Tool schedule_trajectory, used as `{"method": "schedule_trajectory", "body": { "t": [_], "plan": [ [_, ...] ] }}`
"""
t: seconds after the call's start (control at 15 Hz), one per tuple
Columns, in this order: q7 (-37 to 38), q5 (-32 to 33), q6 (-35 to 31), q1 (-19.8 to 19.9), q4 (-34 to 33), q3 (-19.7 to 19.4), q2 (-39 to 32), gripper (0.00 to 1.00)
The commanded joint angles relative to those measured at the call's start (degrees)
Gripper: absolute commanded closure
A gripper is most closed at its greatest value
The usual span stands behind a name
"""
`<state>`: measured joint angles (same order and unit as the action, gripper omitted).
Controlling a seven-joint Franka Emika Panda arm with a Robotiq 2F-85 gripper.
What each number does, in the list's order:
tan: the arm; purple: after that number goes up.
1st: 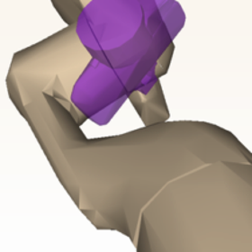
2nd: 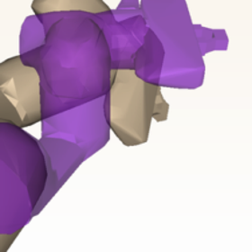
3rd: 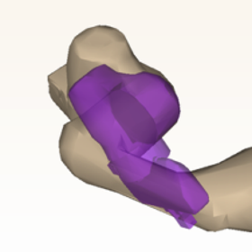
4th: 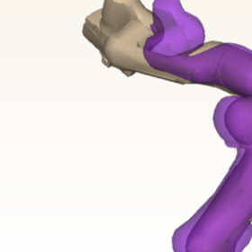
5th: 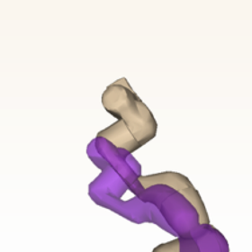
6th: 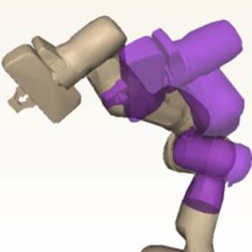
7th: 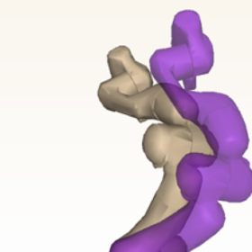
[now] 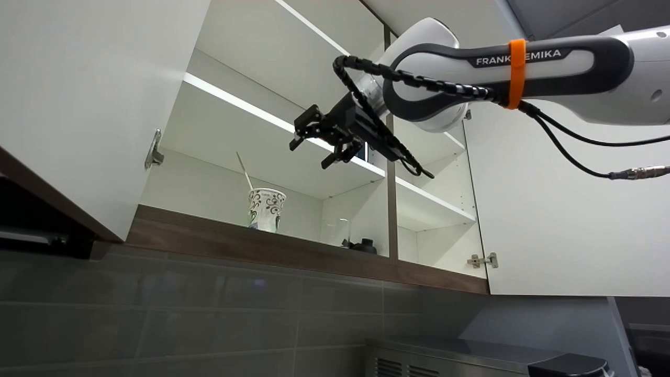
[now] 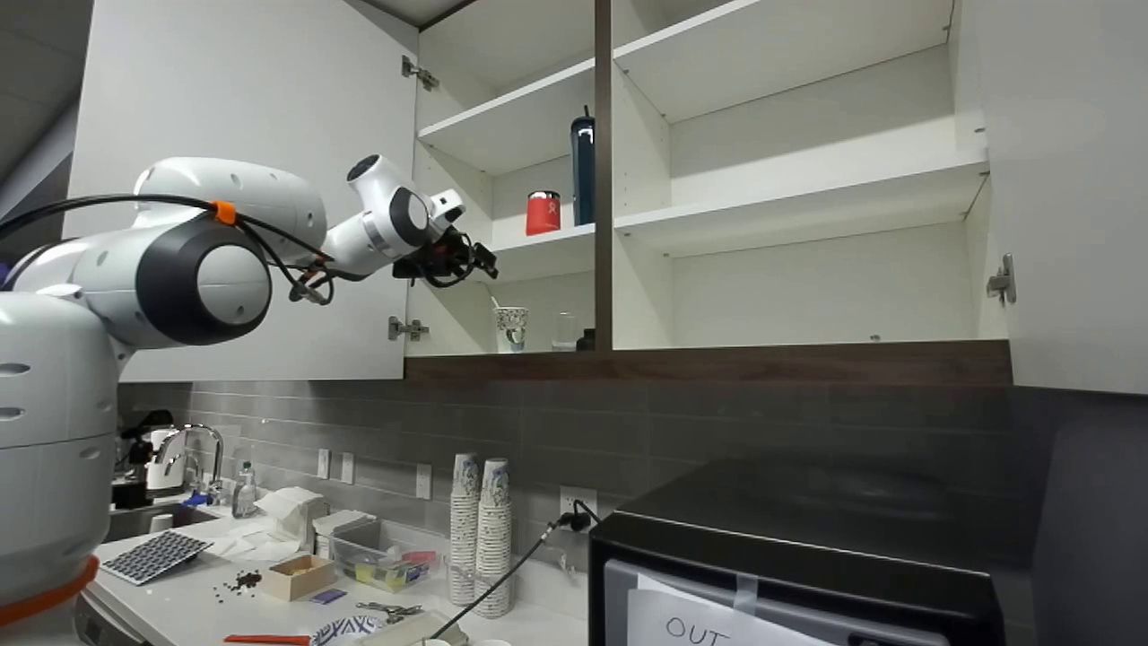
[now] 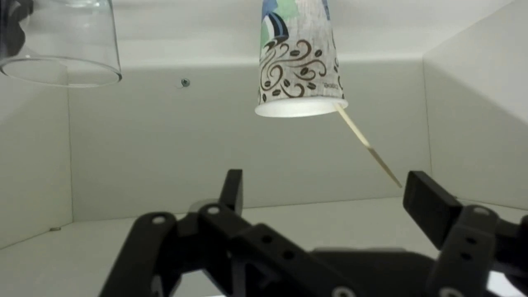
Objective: Put the stick in the cup on the counter
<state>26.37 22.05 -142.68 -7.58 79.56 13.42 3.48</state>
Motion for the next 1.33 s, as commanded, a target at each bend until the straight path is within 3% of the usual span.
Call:
{"method": "schedule_trajectory", "body": {
  "t": [0.0,0.2,0.33,0.73,0.8,1.2,1.27],
  "plan": [
    [6.9,3.9,9.2,-0.3,-4.0,0.5,-1.8,0.00],
    [9.8,1.4,13.5,-1.2,-7.7,0.4,-4.2,0.00],
    [9.3,-1.0,10.2,-1.3,-8.0,0.9,-5.0,0.00],
    [7.0,1.4,0.8,-3.2,-10.7,3.1,-9.9,0.00],
    [8.0,0.6,2.4,-2.4,-7.8,2.5,-6.9,0.00],
    [7.2,0.8,1.1,-3.0,-9.5,3.0,-9.1,0.00],
    [10.8,4.0,2.7,-3.1,-10.1,2.1,-9.2,0.00]
  ]
}}
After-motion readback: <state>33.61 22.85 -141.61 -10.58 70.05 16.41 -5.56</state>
